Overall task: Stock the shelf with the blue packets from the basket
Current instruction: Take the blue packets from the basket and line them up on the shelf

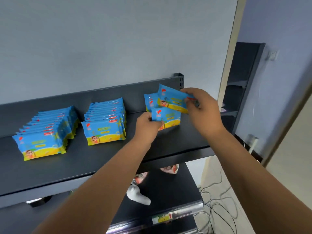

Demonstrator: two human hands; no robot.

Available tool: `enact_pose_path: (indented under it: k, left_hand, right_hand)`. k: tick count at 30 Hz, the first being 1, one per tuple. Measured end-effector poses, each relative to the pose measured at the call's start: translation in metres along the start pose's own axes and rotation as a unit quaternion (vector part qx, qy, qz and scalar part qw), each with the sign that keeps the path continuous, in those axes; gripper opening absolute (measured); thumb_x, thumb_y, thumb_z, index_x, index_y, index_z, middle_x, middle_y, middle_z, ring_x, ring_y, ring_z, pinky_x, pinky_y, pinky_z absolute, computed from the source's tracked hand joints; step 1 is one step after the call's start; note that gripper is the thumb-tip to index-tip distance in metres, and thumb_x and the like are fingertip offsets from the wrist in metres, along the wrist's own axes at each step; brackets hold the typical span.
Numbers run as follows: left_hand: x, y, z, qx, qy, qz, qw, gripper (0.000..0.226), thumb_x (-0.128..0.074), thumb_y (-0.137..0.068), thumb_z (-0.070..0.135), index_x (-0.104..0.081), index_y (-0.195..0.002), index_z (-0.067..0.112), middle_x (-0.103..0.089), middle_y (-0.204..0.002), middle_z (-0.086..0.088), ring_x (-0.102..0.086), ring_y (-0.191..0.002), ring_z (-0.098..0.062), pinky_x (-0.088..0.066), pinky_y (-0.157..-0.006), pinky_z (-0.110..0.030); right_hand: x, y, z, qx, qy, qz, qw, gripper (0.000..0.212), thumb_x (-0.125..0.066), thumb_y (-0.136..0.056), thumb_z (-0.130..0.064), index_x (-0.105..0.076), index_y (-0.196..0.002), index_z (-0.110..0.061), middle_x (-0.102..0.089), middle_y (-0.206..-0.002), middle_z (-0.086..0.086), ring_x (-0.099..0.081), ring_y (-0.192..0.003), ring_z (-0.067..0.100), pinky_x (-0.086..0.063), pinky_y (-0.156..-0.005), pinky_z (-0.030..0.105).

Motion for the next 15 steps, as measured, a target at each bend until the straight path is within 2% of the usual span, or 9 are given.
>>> enact_pose_path:
  k: [4, 8, 11, 15]
  left_hand:
    - [-0.004, -0.023, 0.000, -0.049, -0.110, 0.039, 0.992, 0.028, -0.077, -0.084, 0.005, -0.062, -0.102, 0.020, -0.069, -0.105, 0.001, -0.066, -0.100, -0.018, -0.055, -0.084, -0.033]
    - [-0.002, -0.041, -0.002, -0.046, -0.166, 0.075, 0.982, 0.026, -0.076, -0.087, 0.015, -0.059, -0.106, 0.017, -0.060, -0.101, 0.005, -0.058, -0.095, -0.016, -0.046, -0.079, -0.029]
    - [-0.002, -0.052, -0.007, -0.040, -0.170, 0.083, 0.981, 0.034, -0.078, -0.088, 0.022, -0.058, -0.114, 0.011, -0.060, -0.106, 0.002, -0.057, -0.095, -0.016, -0.045, -0.079, -0.029]
    - [0.001, -0.060, -0.012, -0.031, -0.128, 0.094, 0.987, 0.029, -0.074, -0.091, 0.021, -0.053, -0.110, 0.013, -0.061, -0.105, 0.002, -0.058, -0.093, -0.015, -0.043, -0.069, -0.029]
  right_hand:
    - [0.009, -0.008, 0.019, -0.017, 0.001, 0.005, 1.000, 0.032, -0.056, -0.100, -0.006, -0.070, -0.124, -0.022, -0.064, -0.116, -0.010, -0.060, -0.110, 0.004, -0.053, -0.094, 0.025]
    - [0.008, -0.011, 0.033, -0.028, 0.013, -0.011, 0.999, 0.032, -0.056, -0.101, -0.008, -0.069, -0.126, -0.024, -0.064, -0.117, -0.012, -0.059, -0.107, -0.003, -0.049, -0.089, 0.012]
    - [0.004, -0.016, 0.043, -0.042, 0.018, -0.020, 0.999, 0.031, -0.056, -0.102, -0.010, -0.069, -0.125, -0.026, -0.065, -0.119, -0.010, -0.060, -0.106, 0.001, -0.046, -0.082, 0.007]
    - [-0.006, -0.023, 0.049, -0.048, 0.009, -0.030, 0.998, 0.030, -0.057, -0.102, -0.011, -0.070, -0.124, -0.026, -0.066, -0.117, -0.011, -0.061, -0.104, -0.001, -0.048, -0.081, 0.010]
Point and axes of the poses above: each hand's wrist, its own y-axis away from the middle knuckle, its own x-axis out of the back of the hand, z = x × y, the point moved 10 cm from there along -y, towards the middle knuckle
